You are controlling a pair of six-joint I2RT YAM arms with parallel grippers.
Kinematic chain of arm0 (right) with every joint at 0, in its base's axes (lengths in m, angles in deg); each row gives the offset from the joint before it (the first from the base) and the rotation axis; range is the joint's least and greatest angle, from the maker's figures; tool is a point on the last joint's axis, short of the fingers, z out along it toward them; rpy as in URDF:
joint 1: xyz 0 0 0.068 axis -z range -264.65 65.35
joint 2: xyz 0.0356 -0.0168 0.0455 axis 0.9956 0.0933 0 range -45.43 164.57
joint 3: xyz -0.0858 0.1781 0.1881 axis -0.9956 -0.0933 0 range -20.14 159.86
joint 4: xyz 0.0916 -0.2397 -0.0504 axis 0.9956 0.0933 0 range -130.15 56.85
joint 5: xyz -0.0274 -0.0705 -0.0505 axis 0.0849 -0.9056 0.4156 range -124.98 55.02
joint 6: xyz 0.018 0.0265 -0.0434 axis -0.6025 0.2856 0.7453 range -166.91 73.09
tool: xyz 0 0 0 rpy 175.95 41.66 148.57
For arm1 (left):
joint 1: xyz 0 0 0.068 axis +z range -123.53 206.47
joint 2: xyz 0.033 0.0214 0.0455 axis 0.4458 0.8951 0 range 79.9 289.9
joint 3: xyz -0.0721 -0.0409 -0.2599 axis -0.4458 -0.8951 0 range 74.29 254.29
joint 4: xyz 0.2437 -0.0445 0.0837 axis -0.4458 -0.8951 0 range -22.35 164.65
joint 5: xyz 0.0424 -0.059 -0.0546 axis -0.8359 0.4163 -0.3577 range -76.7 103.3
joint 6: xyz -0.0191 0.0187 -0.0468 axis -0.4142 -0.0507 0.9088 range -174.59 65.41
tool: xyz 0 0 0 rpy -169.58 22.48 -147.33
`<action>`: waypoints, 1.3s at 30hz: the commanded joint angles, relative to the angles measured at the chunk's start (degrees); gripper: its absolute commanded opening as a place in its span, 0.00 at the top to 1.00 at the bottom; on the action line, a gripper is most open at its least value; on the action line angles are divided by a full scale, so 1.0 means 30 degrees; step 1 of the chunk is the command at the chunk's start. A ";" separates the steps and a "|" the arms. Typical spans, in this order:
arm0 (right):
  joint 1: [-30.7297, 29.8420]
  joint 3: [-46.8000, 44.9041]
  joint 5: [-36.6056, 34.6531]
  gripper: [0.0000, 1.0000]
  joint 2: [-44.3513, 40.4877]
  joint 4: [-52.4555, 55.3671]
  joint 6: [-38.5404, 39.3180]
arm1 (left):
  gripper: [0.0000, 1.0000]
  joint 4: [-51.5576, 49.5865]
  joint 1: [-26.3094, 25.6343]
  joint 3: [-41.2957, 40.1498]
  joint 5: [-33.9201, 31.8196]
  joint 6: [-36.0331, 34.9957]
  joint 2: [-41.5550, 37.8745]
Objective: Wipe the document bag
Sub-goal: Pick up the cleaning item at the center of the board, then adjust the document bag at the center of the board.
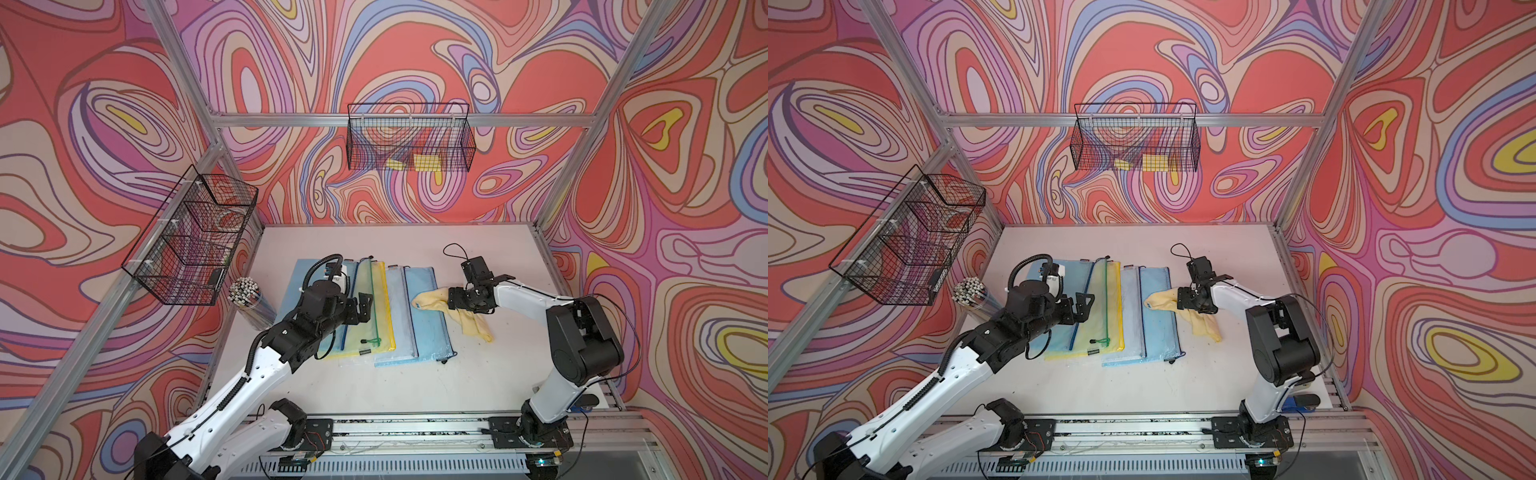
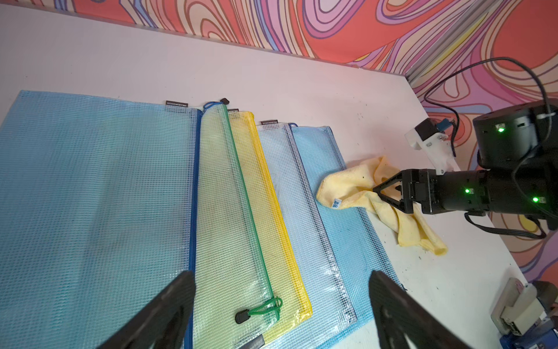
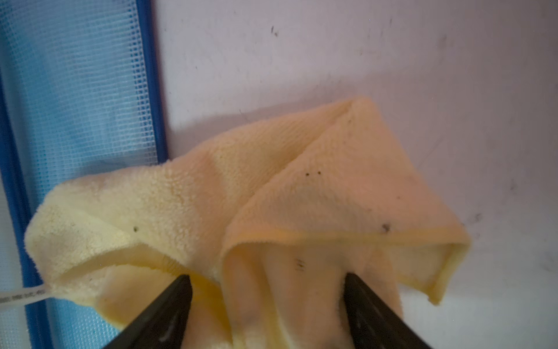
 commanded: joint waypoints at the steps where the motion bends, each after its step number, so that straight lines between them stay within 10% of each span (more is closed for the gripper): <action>1: -0.0130 -0.0594 -0.0110 0.39 0.0310 -0.0559 -0.0631 | 0.07 -0.0187 -0.0912 0.1141 -0.1135 0.0145 0.0763; 10: -0.0115 -0.0810 0.0268 1.00 -0.0918 0.0113 -0.0580 | 0.08 -0.0818 -0.3729 0.3423 -0.2538 0.0275 0.4410; 23: 0.1377 0.7614 -0.6738 1.00 -0.9342 1.2680 -0.2036 | 0.13 -0.3576 -0.5639 0.8804 -0.2235 0.1461 1.1167; 39: 0.1525 0.9773 -0.9062 1.00 -1.2522 1.6501 -0.3624 | 0.27 -0.9790 -0.8141 1.9585 0.0102 0.3634 2.2294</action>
